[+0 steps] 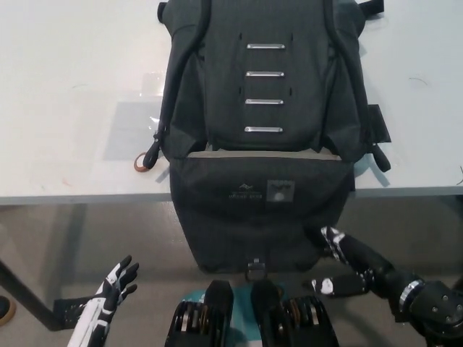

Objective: A bag is kept in the middle of the table with its flap loosely closed and the robot uses its right hand to adjust it and opens it

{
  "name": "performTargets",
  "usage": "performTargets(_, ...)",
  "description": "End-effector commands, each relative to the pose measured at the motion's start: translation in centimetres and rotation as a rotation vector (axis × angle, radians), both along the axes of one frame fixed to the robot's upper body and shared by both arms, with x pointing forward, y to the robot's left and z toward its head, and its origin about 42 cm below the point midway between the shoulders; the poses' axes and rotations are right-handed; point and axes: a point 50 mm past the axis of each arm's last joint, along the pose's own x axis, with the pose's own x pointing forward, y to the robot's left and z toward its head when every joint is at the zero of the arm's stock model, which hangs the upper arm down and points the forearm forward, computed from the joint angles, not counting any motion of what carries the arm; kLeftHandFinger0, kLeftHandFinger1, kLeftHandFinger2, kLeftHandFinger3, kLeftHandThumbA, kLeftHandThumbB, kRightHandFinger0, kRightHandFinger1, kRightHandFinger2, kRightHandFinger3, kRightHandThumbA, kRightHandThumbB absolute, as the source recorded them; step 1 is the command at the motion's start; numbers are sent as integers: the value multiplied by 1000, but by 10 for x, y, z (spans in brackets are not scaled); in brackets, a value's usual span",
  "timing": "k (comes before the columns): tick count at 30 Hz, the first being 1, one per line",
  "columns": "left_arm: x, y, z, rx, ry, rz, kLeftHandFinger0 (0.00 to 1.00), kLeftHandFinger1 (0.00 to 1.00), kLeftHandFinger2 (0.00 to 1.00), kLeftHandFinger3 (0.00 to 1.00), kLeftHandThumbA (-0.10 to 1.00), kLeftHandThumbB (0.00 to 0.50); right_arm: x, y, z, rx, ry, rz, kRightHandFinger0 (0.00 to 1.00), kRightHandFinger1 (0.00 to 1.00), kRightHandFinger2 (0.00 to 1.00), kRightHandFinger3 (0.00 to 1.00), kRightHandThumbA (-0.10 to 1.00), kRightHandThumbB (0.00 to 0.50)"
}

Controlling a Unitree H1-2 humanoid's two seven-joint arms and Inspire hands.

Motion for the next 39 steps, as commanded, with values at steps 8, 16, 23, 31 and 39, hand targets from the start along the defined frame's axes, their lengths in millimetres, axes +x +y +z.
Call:
performTargets(8,10,3,13,0,-55,-26,1000,1000,1000,1000,990,0,-10,-16,5,81,-93,-31,1000,1000,1000,1000,1000,69)
performTargets(16,18,5,20,12,-71,-31,1000,1000,1000,1000,993,0,-59,-31,0,305,-161,-184,1000,1000,1000,1000,962,121)
performTargets(23,24,6,21,4,-80,-29,1000,1000,1000,1000,1000,0,-108,-14,-19,510,-307,-271,1000,1000,1000,1000,1000,236)
performTargets(31,28,7,25,6,-97,-9,1000,1000,1000,1000,1000,0,-116,-3,-30,557,-321,-288,1000,1000,1000,1000,1000,313)
performTargets(39,30,8,24,22,-90,-9,1000,1000,1000,1000,1000,2,-113,-2,-29,531,-362,-271,1000,1000,1000,1000,1000,272)
